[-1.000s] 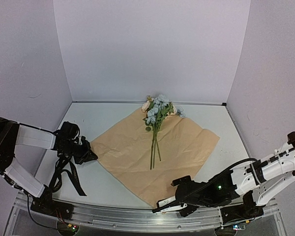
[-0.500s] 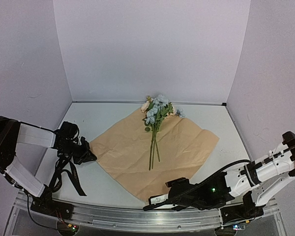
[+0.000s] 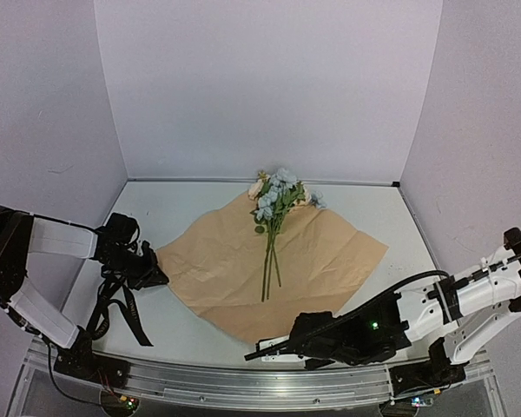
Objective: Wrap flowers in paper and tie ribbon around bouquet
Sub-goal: Pick up the bottom corner of the flattened wrapping paper from the center of the board, then fold the flattened wrapping paper at the center of the board.
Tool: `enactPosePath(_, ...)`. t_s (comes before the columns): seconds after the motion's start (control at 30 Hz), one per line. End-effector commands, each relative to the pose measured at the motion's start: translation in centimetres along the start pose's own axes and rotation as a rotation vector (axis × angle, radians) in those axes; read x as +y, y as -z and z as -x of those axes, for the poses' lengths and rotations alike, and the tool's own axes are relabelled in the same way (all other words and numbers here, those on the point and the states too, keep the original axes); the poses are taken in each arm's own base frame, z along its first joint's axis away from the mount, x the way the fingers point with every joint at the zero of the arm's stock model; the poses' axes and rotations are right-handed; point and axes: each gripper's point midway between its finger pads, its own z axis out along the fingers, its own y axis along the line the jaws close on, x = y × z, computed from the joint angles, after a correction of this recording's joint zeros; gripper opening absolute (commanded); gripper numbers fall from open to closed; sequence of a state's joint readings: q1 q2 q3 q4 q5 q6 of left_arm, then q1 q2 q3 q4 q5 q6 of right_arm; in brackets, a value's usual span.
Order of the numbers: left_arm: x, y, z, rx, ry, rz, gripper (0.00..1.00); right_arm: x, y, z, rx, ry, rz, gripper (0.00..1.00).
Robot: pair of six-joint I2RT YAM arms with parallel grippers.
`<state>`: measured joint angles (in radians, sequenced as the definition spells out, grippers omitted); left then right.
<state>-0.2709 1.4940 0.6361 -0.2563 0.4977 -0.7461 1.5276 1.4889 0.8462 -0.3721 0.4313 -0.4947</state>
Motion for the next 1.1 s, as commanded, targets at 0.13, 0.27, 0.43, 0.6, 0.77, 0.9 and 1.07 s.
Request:
enactPosePath(0.13, -1.4, 3.4, 1.5, -0.121, -0.078, 0.024, 0.18, -0.7, 3.9, 2.4, 0.002, -0.162, 0.156, 0.00)
enactPosePath(0.27, -1.8, 5.2, 1.9, -0.175, -0.114, 0.049, 0.24, -2.3, 4.4, 2.5, 0.050, -0.268, 0.199, 0.00)
enactPosePath(0.43, -3.8, 7.8, 2.8, -0.250, -0.188, 0.032, 0.29, -4.9, 3.0, 0.9, 0.148, -0.502, 0.263, 0.00)
enactPosePath(0.6, -5.9, 9.4, 2.8, -0.282, -0.258, 0.000, 0.32, -7.6, 1.0, -0.2, 0.219, -0.789, 0.325, 0.00)
enactPosePath(0.77, -7.5, 10.0, 2.1, -0.299, -0.326, -0.016, 0.37, -9.0, -1.5, -1.3, 0.283, -0.935, 0.346, 0.00)
enactPosePath(0.9, -9.5, 10.3, 0.8, -0.321, -0.410, -0.035, 0.44, -9.6, -3.5, -2.3, 0.331, -0.995, 0.344, 0.00)
enactPosePath(1.07, -9.5, 10.8, 0.5, -0.364, -0.419, 0.027, 0.56, -11.0, -5.5, -2.7, 0.343, -1.000, 0.320, 0.00)
